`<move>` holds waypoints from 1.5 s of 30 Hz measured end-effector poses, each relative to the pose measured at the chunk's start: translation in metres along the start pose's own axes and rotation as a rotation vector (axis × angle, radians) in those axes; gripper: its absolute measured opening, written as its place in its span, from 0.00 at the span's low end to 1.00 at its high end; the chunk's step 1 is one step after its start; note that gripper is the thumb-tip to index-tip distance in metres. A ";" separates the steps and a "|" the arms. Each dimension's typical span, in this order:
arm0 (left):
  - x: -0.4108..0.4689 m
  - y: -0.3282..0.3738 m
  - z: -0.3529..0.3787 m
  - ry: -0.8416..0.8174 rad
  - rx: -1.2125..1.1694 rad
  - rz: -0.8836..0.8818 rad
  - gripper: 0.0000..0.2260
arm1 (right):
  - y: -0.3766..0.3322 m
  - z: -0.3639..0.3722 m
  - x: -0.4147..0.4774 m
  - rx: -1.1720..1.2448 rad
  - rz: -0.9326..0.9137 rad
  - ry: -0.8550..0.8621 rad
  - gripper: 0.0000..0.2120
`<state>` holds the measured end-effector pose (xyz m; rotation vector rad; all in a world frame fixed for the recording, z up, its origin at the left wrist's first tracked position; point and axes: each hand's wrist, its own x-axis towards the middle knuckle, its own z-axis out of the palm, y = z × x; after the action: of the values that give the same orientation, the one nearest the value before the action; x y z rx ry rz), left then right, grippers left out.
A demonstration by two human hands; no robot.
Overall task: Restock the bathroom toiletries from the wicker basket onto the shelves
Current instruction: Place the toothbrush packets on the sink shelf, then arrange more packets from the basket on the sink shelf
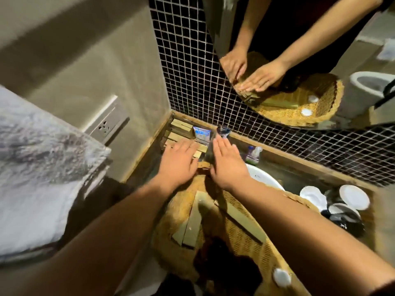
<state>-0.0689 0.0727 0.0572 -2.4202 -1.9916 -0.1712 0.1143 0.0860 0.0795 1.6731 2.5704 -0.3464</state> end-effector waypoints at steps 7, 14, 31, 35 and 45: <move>-0.050 0.057 0.011 -0.124 -0.019 0.133 0.23 | 0.043 0.027 -0.079 0.013 0.021 -0.064 0.38; -0.063 0.105 0.043 -0.349 -0.031 0.277 0.24 | 0.071 0.073 -0.154 0.086 0.109 -0.146 0.38; -0.049 0.125 0.092 -0.456 -0.077 0.564 0.24 | 0.100 0.136 -0.199 0.389 0.185 -0.164 0.34; -0.048 0.118 0.089 -0.415 -0.185 0.508 0.25 | 0.104 0.139 -0.194 0.575 0.323 -0.099 0.37; -0.040 0.106 0.104 -0.326 -0.191 0.406 0.23 | 0.108 0.140 -0.184 0.334 0.440 0.043 0.36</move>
<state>0.0359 0.0200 -0.0423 -3.0848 -1.5841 0.0424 0.2778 -0.0672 -0.0427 2.3103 2.1677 -0.7414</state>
